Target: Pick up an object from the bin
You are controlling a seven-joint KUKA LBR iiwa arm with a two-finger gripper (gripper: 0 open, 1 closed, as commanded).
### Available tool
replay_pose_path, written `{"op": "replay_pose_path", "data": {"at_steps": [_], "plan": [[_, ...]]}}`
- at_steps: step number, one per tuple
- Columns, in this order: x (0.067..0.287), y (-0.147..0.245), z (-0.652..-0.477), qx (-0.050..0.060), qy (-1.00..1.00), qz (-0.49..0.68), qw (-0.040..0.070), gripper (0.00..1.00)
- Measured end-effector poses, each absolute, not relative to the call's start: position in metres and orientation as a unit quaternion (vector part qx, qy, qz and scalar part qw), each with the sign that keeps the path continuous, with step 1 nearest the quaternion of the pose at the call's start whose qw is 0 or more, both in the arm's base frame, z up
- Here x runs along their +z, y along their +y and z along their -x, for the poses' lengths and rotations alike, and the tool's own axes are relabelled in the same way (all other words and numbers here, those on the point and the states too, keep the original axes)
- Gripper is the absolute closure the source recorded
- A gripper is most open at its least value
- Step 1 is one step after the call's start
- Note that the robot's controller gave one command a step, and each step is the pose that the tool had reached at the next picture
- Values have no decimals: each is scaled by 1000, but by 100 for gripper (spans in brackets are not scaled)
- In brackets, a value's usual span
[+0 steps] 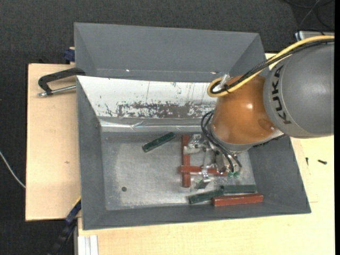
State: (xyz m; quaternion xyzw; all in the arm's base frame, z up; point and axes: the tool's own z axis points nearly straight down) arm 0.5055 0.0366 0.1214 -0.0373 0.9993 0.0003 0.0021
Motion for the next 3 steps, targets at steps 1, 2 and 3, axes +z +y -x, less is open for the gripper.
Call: {"op": "replay_pose_path", "data": {"at_steps": [1, 2, 3], "plan": [[76, -5, -526, 0, 998, 60, -4, 100], [76, -5, -526, 0, 998, 60, -4, 100], [236, 5, -533, 0, 999, 51, 4, 100]]}}
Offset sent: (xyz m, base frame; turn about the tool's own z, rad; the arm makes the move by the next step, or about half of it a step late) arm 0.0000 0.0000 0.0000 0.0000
